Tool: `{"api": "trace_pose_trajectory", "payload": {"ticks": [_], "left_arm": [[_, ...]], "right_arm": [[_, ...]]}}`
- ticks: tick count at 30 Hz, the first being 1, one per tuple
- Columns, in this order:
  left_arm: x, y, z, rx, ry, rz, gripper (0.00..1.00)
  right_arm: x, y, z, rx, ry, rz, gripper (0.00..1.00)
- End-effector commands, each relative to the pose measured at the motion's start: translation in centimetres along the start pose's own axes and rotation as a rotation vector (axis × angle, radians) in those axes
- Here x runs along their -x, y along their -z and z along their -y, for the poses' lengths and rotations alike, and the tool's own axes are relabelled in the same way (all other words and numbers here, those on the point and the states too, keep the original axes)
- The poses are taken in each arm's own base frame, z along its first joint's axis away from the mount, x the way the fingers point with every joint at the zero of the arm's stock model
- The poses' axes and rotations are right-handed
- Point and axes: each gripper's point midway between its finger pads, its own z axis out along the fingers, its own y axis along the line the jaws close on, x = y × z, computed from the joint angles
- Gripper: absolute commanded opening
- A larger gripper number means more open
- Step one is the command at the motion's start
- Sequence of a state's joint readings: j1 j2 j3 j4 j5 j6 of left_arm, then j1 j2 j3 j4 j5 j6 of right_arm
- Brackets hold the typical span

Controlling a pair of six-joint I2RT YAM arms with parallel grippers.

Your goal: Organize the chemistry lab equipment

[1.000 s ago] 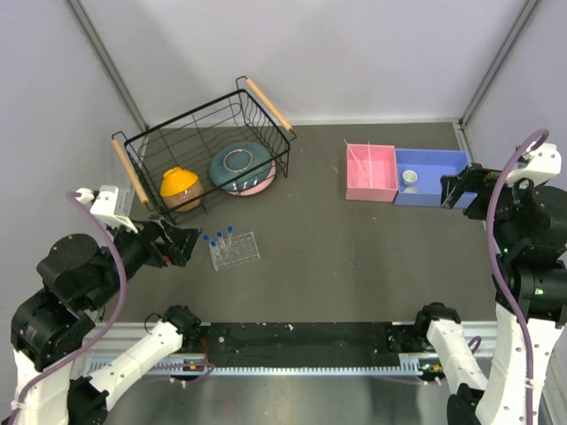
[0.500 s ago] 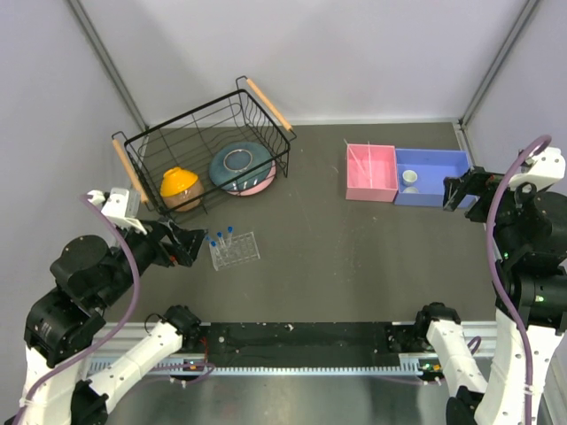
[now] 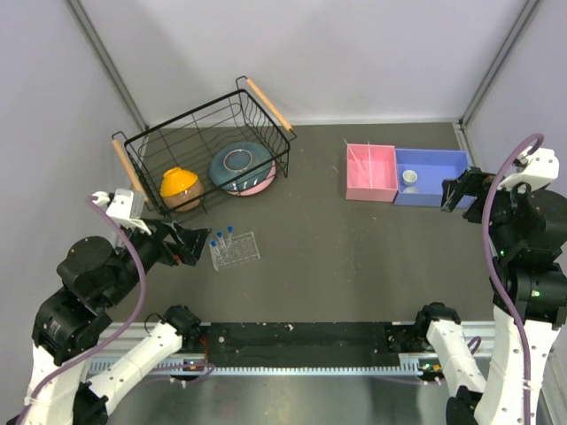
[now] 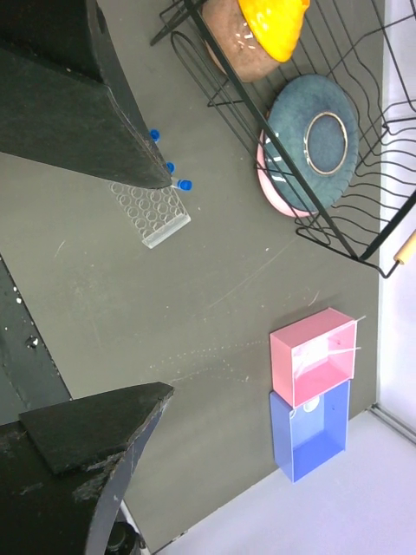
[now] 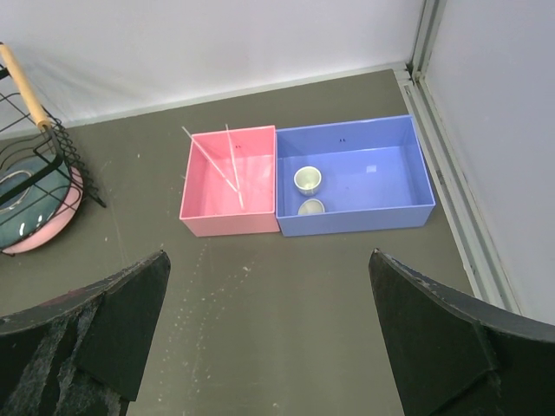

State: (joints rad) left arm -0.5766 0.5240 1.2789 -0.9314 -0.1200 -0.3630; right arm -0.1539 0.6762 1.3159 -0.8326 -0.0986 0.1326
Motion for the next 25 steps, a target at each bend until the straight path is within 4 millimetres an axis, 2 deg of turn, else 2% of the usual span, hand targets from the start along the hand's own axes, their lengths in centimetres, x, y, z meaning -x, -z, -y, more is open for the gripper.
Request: {"api": "trace_pose_trajectory", "payload": {"ticks": [1, 6, 25], "left_arm": [[1.7, 0.2, 1.2, -0.069, 0.014, 0.093, 0.99], [2.2, 0.6, 1.1, -0.070, 0.041, 0.148, 0.99], [1.2, 0.9, -0.1, -0.021, 0.036, 0.129, 0.99]], "right_arm": [[0.8, -0.1, 0.2, -0.013, -0.013, 0.029, 0.99], [1.0, -0.1, 0.1, -0.011, -0.018, 0.031, 0.99], [1.3, 0.3, -0.1, 0.000, -0.025, 0.043, 0.99]]}}
